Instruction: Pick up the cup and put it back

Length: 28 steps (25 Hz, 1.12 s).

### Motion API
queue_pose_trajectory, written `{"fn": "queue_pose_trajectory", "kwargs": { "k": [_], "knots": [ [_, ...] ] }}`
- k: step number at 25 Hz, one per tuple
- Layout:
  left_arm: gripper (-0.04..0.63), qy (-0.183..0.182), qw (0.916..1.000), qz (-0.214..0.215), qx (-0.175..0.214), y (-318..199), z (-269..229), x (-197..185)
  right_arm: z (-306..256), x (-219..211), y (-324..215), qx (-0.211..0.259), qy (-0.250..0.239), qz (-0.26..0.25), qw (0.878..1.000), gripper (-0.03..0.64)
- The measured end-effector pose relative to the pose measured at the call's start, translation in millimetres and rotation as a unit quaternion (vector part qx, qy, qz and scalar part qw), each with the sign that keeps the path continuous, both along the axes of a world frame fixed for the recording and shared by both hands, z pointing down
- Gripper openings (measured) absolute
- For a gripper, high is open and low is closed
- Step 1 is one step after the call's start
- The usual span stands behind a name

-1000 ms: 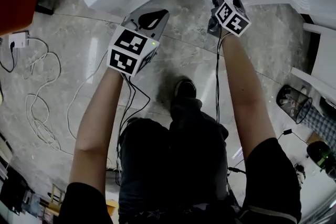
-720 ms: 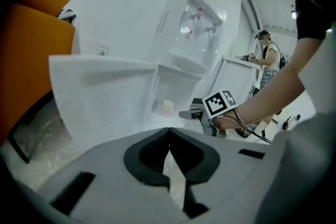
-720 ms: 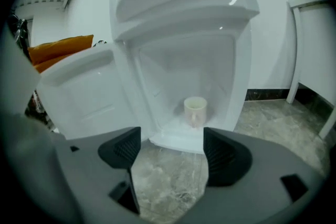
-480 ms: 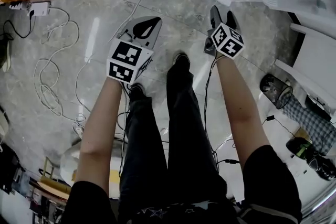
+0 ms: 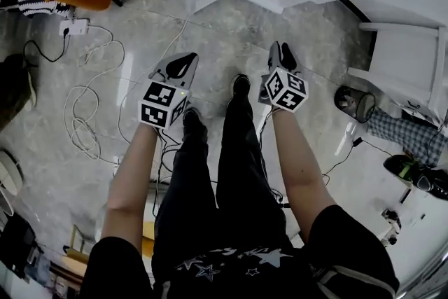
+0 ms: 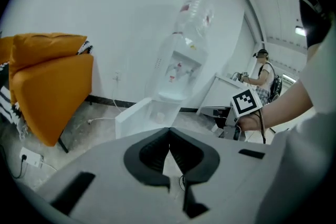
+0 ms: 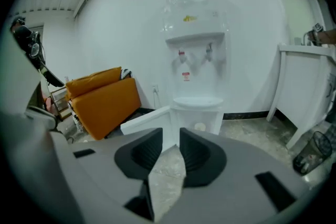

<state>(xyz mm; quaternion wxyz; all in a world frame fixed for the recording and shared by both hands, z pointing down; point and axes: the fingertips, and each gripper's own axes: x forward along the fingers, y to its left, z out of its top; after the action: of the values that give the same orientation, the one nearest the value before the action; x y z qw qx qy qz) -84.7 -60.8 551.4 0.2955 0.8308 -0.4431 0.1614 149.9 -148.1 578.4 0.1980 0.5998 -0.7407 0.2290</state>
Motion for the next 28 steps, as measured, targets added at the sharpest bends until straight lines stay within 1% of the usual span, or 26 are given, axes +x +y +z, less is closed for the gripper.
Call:
{"fn": "queue_pose_trajectory", "kwargs": {
  "k": [2, 4, 6, 8, 12, 14, 17, 19, 21, 23, 26, 28],
  "knots": [
    [0.011, -0.003, 0.9998, 0.016, 0.014, 10.6, -35.3, -0.6, -31.0, -2.0, 27.7, -0.005, 0.002, -0.003, 1.000, 0.074],
    [0.011, -0.002, 0.9996, 0.021, 0.022, 23.6, -65.3, 2.4, -63.5, 0.4, 52.9, -0.004, 0.007, -0.007, 1.000, 0.010],
    [0.011, 0.007, 0.9996, 0.018, 0.022, 37.9, -89.7, 10.9, -97.2, 8.0, 73.9, 0.003, 0.004, -0.011, 1.000, 0.007],
    [0.011, 0.016, 0.9993, 0.024, 0.022, 50.6, -111.7, 22.2, -125.7, 18.5, 91.4, 0.010, -0.001, -0.004, 1.000, 0.006],
    [0.011, 0.019, 0.9975, 0.062, 0.030, 71.2, -150.6, 48.9, -167.7, 46.9, 120.2, 0.015, -0.016, 0.048, 0.999, 0.006],
    [0.011, 0.021, 0.9958, 0.080, 0.040, 74.6, -170.1, 65.6, -187.8, 61.4, 132.8, 0.024, -0.023, 0.065, 0.997, 0.006],
    [0.011, 0.016, 0.9923, 0.102, 0.069, 71.1, -202.1, 89.4, -213.0, 74.6, 147.8, 0.041, -0.008, 0.054, 0.998, 0.006],
    [0.011, 0.015, 0.9906, 0.105, 0.087, 73.2, -222.3, 103.8, -227.1, 80.9, 161.3, 0.048, 0.000, 0.042, 0.998, 0.006],
    [0.011, 0.016, 0.9894, 0.105, 0.099, 82.4, -239.1, 117.8, -240.2, 89.8, 179.8, 0.051, -0.003, 0.043, 0.998, 0.006],
    [0.011, 0.013, 0.9872, 0.115, 0.110, 98.7, -253.0, 132.8, -251.3, 101.1, 202.0, 0.053, -0.004, 0.052, 0.997, 0.006],
    [0.011, -0.002, 0.9819, 0.138, 0.130, 135.1, -268.1, 153.4, -265.2, 116.3, 240.5, 0.063, -0.015, 0.069, 0.996, 0.006],
    [0.011, 0.002, 0.9815, 0.137, 0.134, 164.5, -275.4, 162.1, -272.8, 123.5, 269.9, 0.069, -0.018, 0.071, 0.995, 0.006]
  ]
}}
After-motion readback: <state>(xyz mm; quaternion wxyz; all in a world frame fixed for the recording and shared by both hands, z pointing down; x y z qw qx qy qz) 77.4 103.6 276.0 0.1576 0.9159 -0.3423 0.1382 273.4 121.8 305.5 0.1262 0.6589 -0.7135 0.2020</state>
